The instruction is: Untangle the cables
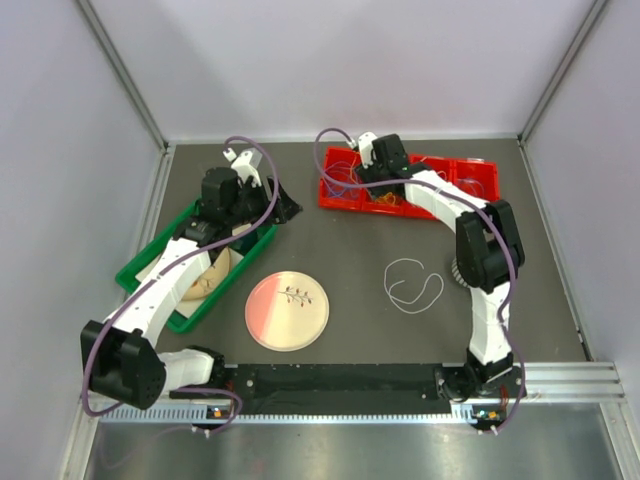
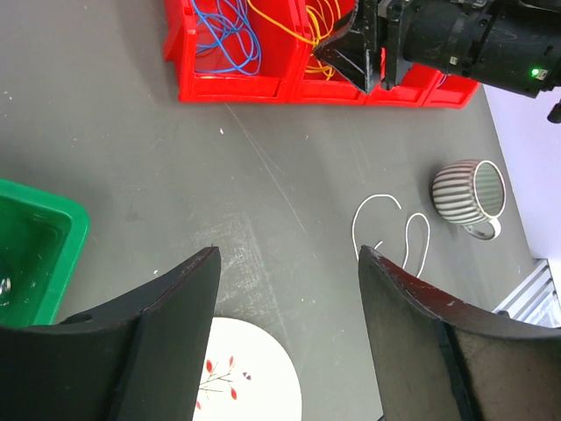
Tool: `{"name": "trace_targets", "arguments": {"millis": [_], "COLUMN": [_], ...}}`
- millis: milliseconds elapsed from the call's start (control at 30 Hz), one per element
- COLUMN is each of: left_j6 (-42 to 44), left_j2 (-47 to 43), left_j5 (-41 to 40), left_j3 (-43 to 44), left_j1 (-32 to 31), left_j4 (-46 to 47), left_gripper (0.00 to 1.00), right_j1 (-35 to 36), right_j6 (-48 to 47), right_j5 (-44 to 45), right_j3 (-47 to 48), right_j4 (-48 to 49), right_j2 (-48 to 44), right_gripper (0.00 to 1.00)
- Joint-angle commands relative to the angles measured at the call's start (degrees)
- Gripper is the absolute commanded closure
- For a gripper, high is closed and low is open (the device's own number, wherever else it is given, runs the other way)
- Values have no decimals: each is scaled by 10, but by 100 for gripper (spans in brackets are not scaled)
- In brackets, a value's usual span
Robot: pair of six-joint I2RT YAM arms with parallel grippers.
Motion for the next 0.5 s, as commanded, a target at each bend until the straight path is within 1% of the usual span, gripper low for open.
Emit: {"name": "trace_targets", "arguments": {"millis": [0,300,367,467], "left_j6": [-2,0,-1,-2], "left_j2": [0,-1,-1,1], "left_j5": [7,6,6,8], "left_j3": [15,15,15,14], "left_j1": [1,1,2,2], "left_j4": [23,22,20,22], "left_gripper": [30,30,30,30], "right_j1": [13,20,21,20], "right_j6": [-21,-25,-25,-26], "right_j5": [15,23,24,37], "right_j3": [37,42,41,40], "right_j4": [9,8,8,8], "right_j2": [9,25,25,27], "right_gripper": [59,61,62,69]}}
